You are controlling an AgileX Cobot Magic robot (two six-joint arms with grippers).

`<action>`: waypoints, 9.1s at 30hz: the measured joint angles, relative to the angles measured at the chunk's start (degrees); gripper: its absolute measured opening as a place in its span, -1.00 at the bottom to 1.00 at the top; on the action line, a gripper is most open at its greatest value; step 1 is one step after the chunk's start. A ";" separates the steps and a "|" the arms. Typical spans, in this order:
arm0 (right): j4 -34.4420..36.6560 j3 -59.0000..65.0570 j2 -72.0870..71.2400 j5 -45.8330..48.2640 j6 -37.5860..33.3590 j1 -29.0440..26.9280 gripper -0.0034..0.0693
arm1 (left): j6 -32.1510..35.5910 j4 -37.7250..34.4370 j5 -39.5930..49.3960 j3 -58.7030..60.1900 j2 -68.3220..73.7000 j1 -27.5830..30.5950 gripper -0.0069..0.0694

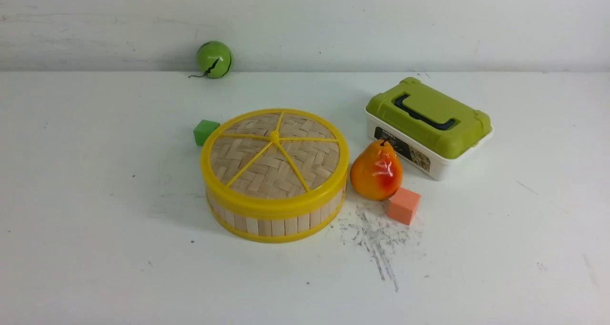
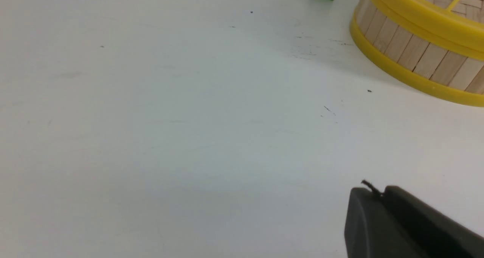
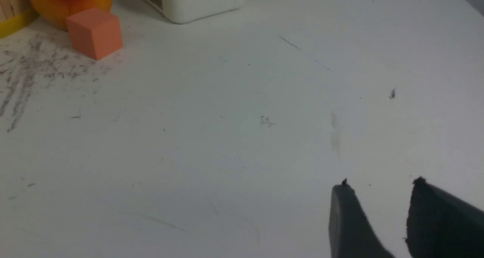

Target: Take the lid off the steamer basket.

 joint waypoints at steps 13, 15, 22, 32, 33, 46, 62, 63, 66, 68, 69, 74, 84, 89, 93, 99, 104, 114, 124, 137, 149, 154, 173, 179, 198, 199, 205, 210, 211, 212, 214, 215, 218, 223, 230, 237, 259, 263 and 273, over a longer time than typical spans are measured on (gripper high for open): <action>0.00 0.00 0.00 0.00 0.00 0.00 -0.25 | 0.00 0.00 0.00 0.00 0.00 0.00 -0.70; 0.00 0.00 0.00 0.00 0.00 0.00 -0.25 | 0.00 0.00 0.00 0.00 0.00 0.00 -0.69; 0.00 0.00 0.00 0.00 0.00 0.00 -0.25 | 0.00 0.00 0.00 0.00 0.00 0.00 -0.66; 0.00 0.00 0.00 0.00 0.00 0.00 -0.25 | 0.00 0.00 0.00 0.00 0.00 0.00 -0.63; 0.00 0.00 0.00 0.00 0.00 0.00 -0.25 | 0.00 0.00 0.00 0.00 0.00 0.00 -0.63; 0.00 0.00 0.00 0.00 0.00 0.00 -0.25 | 0.00 0.00 0.00 0.00 0.00 0.00 -0.60; 0.00 0.00 0.00 0.00 0.00 0.00 -0.25 | 0.00 0.86 -2.80 0.00 0.00 0.00 -0.57; 0.00 0.00 0.00 0.00 0.00 0.00 -0.25 | 0.00 1.04 -3.49 0.00 0.00 0.00 -0.57; 0.00 0.00 0.00 0.00 0.00 0.00 -0.25 | 0.00 2.96 -11.63 0.00 0.00 0.00 -0.56; 0.00 0.00 0.00 0.00 0.00 0.00 -0.25 | 0.00 3.93 -19.09 0.00 0.00 0.00 -0.55; 0.00 0.00 0.00 0.00 0.00 0.00 -0.25 | 0.00 4.23 -22.60 0.00 0.00 0.00 -0.55; 0.00 0.00 0.00 0.00 0.00 0.00 -0.25 | 0.00 4.61 -34.72 0.00 0.00 0.00 -0.54; 0.00 0.00 0.00 0.00 0.00 0.00 -0.25 | -19.66 -2.58 -49.05 0.00 0.00 0.00 -0.57; 0.00 0.00 0.00 0.00 0.00 0.00 -0.25 | -24.26 -3.64 -35.28 -5.36 0.00 0.00 -0.85; 0.00 0.00 0.00 0.00 0.00 0.00 -0.25 | -22.87 -2.63 -18.69 -14.21 1.44 0.00 -0.85; 0.00 0.00 0.00 0.00 0.00 0.00 -0.25 | -22.73 -1.76 2.81 -27.65 16.24 0.00 -0.85; 0.00 0.00 0.00 0.00 0.00 0.00 -0.25 | -22.66 1.40 14.11 -34.67 31.08 0.00 -0.85; 0.00 0.00 0.00 0.00 0.00 0.00 -0.25 | -2.40 -15.74 30.92 -48.01 58.83 0.00 -0.85; 0.00 0.00 0.00 0.00 0.00 0.00 -0.25 | 5.89 -25.73 43.00 -70.93 81.84 -8.35 -0.85; 0.00 0.00 0.00 0.00 0.00 0.00 -0.25 | -4.35 -1.06 48.96 -116.02 111.36 -21.90 -0.65; 0.00 0.00 0.00 0.00 0.00 0.00 -0.25 | -4.45 4.50 49.24 -132.02 128.12 -22.08 0.14; 0.00 0.00 0.00 0.00 0.00 0.00 -0.25 | -4.40 4.70 48.81 -132.15 129.65 -22.08 0.11; 0.00 0.00 0.00 0.00 0.00 0.00 -0.25 | -3.04 3.26 47.64 -132.36 131.51 -22.27 -0.55; 0.00 0.00 0.00 0.00 0.00 0.00 -0.25 | -3.00 3.10 48.07 -134.61 126.38 -22.27 -0.55; 0.00 0.00 0.00 0.00 0.00 0.00 -0.25 | -7.05 18.49 48.39 -112.63 99.06 -3.70 -0.55; 0.00 0.00 0.00 0.00 0.00 0.00 -0.25 | -7.71 17.41 46.71 -108.18 98.37 -1.87 -0.55; 0.00 0.00 0.00 0.00 0.00 0.00 -0.25 | -11.05 12.58 29.36 -87.03 98.51 2.26 -0.55; 0.00 0.00 0.00 0.00 0.00 0.00 -0.25 | -11.92 8.89 19.44 -82.03 102.93 2.26 -0.55; 0.00 0.00 0.00 0.00 0.00 0.00 -0.25 | -12.00 8.39 18.36 -81.97 104.14 2.26 -0.55; 0.00 0.00 0.00 0.00 0.00 0.00 -0.25 | -12.02 8.38 18.05 -81.97 104.36 2.26 -0.55; 0.00 0.00 0.00 0.00 0.00 0.00 -0.25 | -12.36 8.10 16.67 -81.90 107.13 2.26 -0.55; 0.00 0.00 0.00 0.00 0.00 0.00 -0.25 | -12.71 8.10 16.49 -81.90 108.05 2.26 -0.55; 0.00 0.00 0.00 0.00 0.00 0.00 -0.25 | -13.21 8.10 16.32 -81.84 109.86 2.26 -0.55; 0.00 0.00 0.00 0.00 0.00 0.00 -0.25 | -13.39 8.10 15.39 -81.84 111.84 2.26 -0.55; 0.00 0.00 0.00 0.00 0.00 0.00 -0.25 | -13.39 7.37 13.54 -81.84 112.17 2.26 -0.51; 0.00 0.00 0.00 0.00 0.00 0.00 -0.25 | -13.39 6.34 18.56 -83.88 108.45 2.26 0.06; 0.00 0.00 0.00 0.00 0.00 0.00 -0.25 | -4.64 -2.06 11.20 -61.21 35.78 2.26 -0.85; 0.00 0.00 0.00 0.00 0.00 0.00 -0.25 | 5.45 -8.70 11.75 -46.32 22.55 2.26 -0.85; 0.00 0.00 0.00 0.00 0.00 0.00 -0.25 | 21.46 -22.84 16.28 -33.64 11.48 2.26 -0.85</action>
